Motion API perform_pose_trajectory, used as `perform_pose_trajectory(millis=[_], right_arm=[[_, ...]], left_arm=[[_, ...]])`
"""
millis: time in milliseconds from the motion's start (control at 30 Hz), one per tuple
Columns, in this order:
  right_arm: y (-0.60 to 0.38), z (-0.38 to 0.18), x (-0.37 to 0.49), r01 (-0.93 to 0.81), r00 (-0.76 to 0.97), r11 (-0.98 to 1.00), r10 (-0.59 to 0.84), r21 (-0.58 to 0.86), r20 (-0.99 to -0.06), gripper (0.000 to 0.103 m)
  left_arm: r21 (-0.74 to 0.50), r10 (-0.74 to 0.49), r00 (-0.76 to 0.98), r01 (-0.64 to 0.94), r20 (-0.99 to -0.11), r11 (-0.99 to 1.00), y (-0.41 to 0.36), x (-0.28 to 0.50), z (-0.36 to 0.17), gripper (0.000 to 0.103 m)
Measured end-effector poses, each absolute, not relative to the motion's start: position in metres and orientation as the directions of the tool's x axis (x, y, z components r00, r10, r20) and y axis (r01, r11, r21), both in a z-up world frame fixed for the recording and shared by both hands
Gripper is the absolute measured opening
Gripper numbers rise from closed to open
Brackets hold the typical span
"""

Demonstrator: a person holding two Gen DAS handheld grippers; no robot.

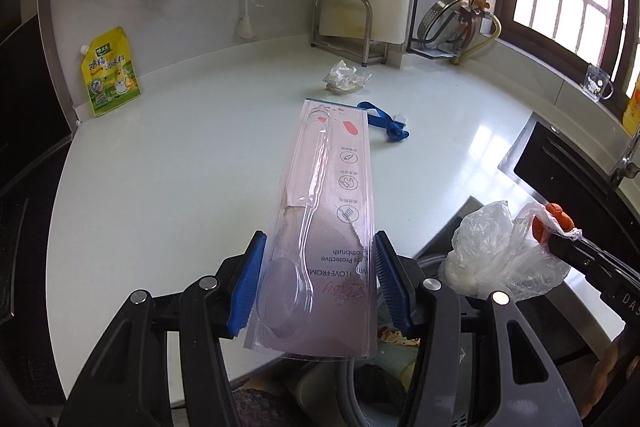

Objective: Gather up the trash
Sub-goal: 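Carry the package and peel with both tools over the grey basket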

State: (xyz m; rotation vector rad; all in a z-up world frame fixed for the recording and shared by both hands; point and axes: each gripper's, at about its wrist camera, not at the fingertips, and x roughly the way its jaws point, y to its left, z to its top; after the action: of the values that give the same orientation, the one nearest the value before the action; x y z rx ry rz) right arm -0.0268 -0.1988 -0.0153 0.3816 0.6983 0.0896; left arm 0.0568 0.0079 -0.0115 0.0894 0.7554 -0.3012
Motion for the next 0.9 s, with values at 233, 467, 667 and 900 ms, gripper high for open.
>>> perform_pose_trajectory(millis=[233, 467, 667, 900], right_arm=[[-0.198, -0.022, -0.068, 0.055, 0.758, 0.928, 0.202, 0.369, -0.621, 0.016], [-0.194, -0.036, -0.1, 0.058, 0.74, 0.935, 0.195, 0.35, -0.644, 0.016], [-0.194, -0.049, -0.117, 0.062, 0.729, 0.94, 0.187, 0.336, -0.659, 0.016], [-0.196, -0.058, -0.125, 0.078, 0.721, 0.949, 0.158, 0.306, -0.674, 0.016]], left_arm=[[-0.002, -0.227, 0.703, 0.306, -0.673, 0.952, -0.001, 0.004, -0.012, 0.053], [-0.01, -0.241, 0.684, 0.322, -0.688, 0.947, -0.011, -0.039, -0.024, 0.053], [-0.021, -0.245, 0.654, 0.33, -0.715, 0.944, -0.019, -0.055, -0.042, 0.053], [-0.025, -0.238, 0.619, 0.333, -0.749, 0.943, -0.025, -0.06, -0.065, 0.053]])
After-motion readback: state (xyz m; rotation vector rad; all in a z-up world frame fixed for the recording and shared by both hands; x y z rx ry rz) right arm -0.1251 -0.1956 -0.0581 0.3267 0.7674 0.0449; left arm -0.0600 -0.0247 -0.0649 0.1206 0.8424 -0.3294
